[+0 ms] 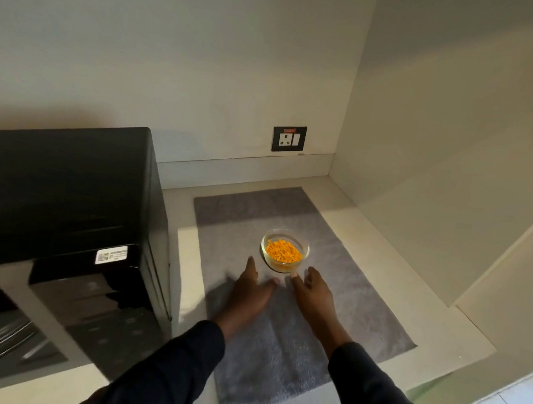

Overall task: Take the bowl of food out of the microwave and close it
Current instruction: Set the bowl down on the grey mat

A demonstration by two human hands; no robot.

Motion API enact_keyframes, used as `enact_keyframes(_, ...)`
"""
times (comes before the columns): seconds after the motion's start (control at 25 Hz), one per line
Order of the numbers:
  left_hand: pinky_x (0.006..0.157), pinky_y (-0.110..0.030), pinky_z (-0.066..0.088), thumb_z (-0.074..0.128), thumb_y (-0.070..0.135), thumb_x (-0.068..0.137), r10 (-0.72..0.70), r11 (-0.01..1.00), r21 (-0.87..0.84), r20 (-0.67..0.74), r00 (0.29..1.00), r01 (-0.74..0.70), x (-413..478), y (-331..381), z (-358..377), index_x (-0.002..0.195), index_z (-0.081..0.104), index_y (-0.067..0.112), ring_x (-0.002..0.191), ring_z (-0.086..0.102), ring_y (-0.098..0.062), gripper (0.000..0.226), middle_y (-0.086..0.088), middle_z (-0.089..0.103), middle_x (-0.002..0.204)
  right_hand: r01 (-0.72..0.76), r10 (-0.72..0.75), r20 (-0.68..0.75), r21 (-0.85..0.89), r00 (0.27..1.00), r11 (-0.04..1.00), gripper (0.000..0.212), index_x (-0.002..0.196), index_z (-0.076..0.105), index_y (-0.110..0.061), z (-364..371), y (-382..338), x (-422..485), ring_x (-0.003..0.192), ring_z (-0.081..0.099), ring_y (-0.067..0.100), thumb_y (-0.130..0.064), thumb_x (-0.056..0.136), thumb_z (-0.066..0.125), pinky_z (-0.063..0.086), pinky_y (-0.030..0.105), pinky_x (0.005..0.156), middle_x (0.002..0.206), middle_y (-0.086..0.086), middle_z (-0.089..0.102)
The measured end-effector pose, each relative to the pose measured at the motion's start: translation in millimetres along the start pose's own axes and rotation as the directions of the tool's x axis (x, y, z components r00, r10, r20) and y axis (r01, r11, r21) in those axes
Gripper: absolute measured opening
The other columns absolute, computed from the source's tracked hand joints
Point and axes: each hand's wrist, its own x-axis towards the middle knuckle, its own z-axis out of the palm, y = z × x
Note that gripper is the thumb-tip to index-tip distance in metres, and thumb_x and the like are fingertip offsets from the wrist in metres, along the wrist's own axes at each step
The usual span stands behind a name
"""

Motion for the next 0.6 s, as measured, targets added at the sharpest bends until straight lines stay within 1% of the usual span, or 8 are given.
enact_keyframes(0.08, 0.122, -0.037, 0.031, 0.062, 0.039, 0.099, 0.022, 0.988, 0.151, 0.062, 0.998, -0.031, -31.7, -5.7, -8.4, 0.165, 0.012, 0.016, 0.154, 0.032, -0.025, 0.086, -0.012, 0.028, 0.169, 0.036, -0.036, 0.003, -0.113, 0.999, 0.993, 0.063, 0.142, 0.05, -0.01, 3.8, 4.6, -22.1, 0.13, 0.056, 0.029, -0.053, 0.096, 0.054, 0.045, 0.041, 0.107, 0.144, 0.013, 0.057)
enact_keyframes(0.16, 0.122, -0.033, 0.026, 0.061, 0.04, 0.1, 0.051, 0.941, 0.322, 0.16, 0.986, -0.101, -68.8, -10.1, -16.2, 0.165, 0.016, 0.015, 0.155, 0.027, -0.024, 0.083, -0.01, 0.026, 0.17, 0.101, -0.103, -0.005, -0.143, 0.995, 0.985, 0.056, 0.14, 0.055, -0.01, 6.8, 4.0, -50.6, 0.123, 0.061, 0.028, -0.044, 0.095, 0.061, 0.046, 0.034, 0.102, 0.138, 0.011, 0.063)
enact_keyframes(0.24, 0.122, -0.033, 0.025, 0.06, 0.043, 0.1, 0.06, 0.89, 0.427, 0.242, 0.969, -0.162, -106.5, -13.7, -28.9, 0.165, 0.015, 0.014, 0.156, 0.025, -0.025, 0.084, -0.01, 0.024, 0.17, 0.153, -0.161, -0.041, -0.139, 0.986, 0.978, 0.037, 0.125, 0.067, -0.014, 12.3, -2.0, -79.7, 0.111, 0.067, 0.027, -0.032, 0.094, 0.065, 0.048, 0.029, 0.092, 0.122, 0.007, 0.071)
enact_keyframes(0.32, 0.12, -0.035, 0.03, 0.06, 0.043, 0.1, 0.064, 0.841, 0.501, 0.284, 0.957, -0.205, -139.2, -16.1, -43.3, 0.165, 0.017, 0.013, 0.153, 0.03, -0.028, 0.083, -0.012, 0.028, 0.168, 0.164, -0.175, -0.091, -0.115, 0.98, 0.98, 0.015, 0.103, 0.074, -0.019, 20.6, -8.0, -107.4, 0.099, 0.07, 0.026, -0.021, 0.094, 0.062, 0.051, 0.031, 0.084, 0.106, 0.004, 0.075)
enact_keyframes(0.4, 0.115, -0.037, 0.037, 0.06, 0.042, 0.099, 0.083, 0.796, 0.554, 0.299, 0.951, -0.243, -169.4, -19.4, -63.3, 0.163, 0.022, 0.013, 0.148, 0.038, -0.031, 0.08, -0.014, 0.035, 0.163, 0.175, -0.186, -0.12, -0.1, 0.975, 0.98, 0.018, 0.085, 0.073, -0.025, 28.9, -18.7, -136.2, 0.087, 0.071, 0.025, -0.015, 0.093, 0.06, 0.054, 0.032, 0.078, 0.092, 0.003, 0.077)
enact_keyframes(0.48, 0.109, -0.039, 0.043, 0.062, 0.043, 0.097, 0.112, 0.769, 0.576, 0.303, 0.946, -0.276, -198.2, -24.8, -86.1, 0.158, 0.031, 0.014, 0.14, 0.046, -0.033, 0.075, -0.015, 0.044, 0.155, 0.202, -0.209, -0.116, -0.07, 0.971, 0.977, 0.021, 0.075, 0.068, -0.029, 40.1, -32.3, -166.0, 0.076, 0.071, 0.024, -0.017, 0.092, 0.065, 0.056, 0.03, 0.071, 0.078, 0.001, 0.075)
enact_keyframes(0.52, 0.107, -0.04, 0.045, 0.063, 0.044, 0.096, 0.116, 0.756, 0.59, 0.305, 0.945, -0.283, -211.1, -25.6, -95.8, 0.155, 0.036, 0.015, 0.137, 0.049, -0.033, 0.071, -0.014, 0.048, 0.149, 0.213, -0.219, -0.112, -0.069, 0.969, 0.975, 0.021, 0.071, 0.066, -0.028, 44.5, -40.0, -180.5, 0.069, 0.068, 0.022, -0.021, 0.091, 0.068, 0.053, 0.026, 0.065, 0.071, -0.002, 0.071)
enact_keyframes(0.6, 0.105, -0.043, 0.047, 0.062, 0.047, 0.095, 0.106, 0.701, 0.654, 0.297, 0.949, -0.284, -235.3, -27.3, -120.5, 0.149, 0.043, 0.014, 0.134, 0.051, -0.033, 0.066, -0.012, 0.052, 0.143, 0.286, -0.295, -0.13, -0.085, 0.947, 0.955, 0.036, 0.061, 0.057, -0.02, 56.1, -57.9, -210.9, 0.053, 0.053, 0.016, -0.034, 0.09, 0.071, 0.039, 0.017, 0.051, 0.053, -0.005, 0.055)
